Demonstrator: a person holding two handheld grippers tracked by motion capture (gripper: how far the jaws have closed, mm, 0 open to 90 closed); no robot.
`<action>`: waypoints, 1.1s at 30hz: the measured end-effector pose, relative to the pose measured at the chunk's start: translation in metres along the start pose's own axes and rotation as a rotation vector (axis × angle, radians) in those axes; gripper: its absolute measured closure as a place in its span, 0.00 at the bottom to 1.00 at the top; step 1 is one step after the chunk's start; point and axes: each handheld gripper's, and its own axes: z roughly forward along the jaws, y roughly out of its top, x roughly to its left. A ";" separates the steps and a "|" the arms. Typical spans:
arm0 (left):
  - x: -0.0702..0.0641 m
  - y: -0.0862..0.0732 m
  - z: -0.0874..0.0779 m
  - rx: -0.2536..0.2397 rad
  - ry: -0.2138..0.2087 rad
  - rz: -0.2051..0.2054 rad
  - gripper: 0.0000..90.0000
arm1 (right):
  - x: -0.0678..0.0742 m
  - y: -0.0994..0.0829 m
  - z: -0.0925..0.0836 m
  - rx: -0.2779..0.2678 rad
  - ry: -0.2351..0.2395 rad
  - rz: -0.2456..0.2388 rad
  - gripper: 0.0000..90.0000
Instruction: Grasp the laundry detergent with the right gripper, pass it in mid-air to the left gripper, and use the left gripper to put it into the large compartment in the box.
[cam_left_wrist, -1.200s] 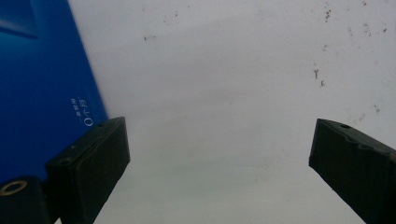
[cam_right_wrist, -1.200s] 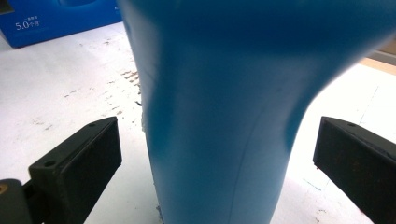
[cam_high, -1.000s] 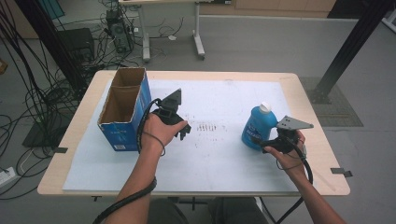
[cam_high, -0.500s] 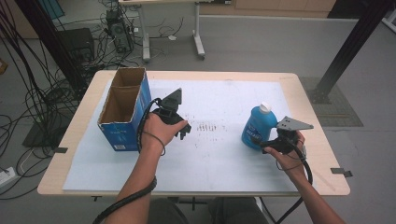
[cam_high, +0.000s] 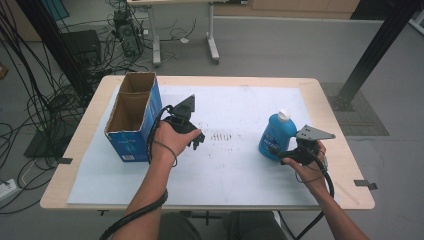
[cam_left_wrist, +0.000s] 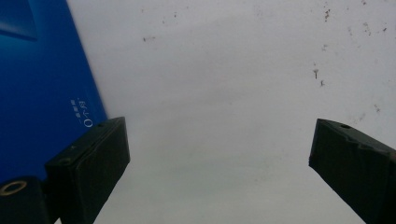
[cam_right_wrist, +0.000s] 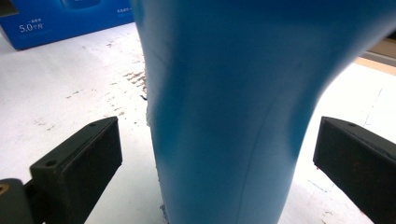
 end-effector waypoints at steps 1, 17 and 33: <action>0.000 0.000 0.000 0.000 -0.001 0.000 0.06 | 0.000 0.000 0.000 0.000 0.002 -0.001 0.02; -0.002 0.000 0.001 -0.002 -0.008 0.003 0.06 | 0.000 -0.002 0.003 -0.001 0.007 -0.003 0.11; -0.002 0.000 -0.001 -0.007 -0.012 0.002 0.06 | 0.000 -0.007 0.010 -0.010 0.036 -0.024 0.38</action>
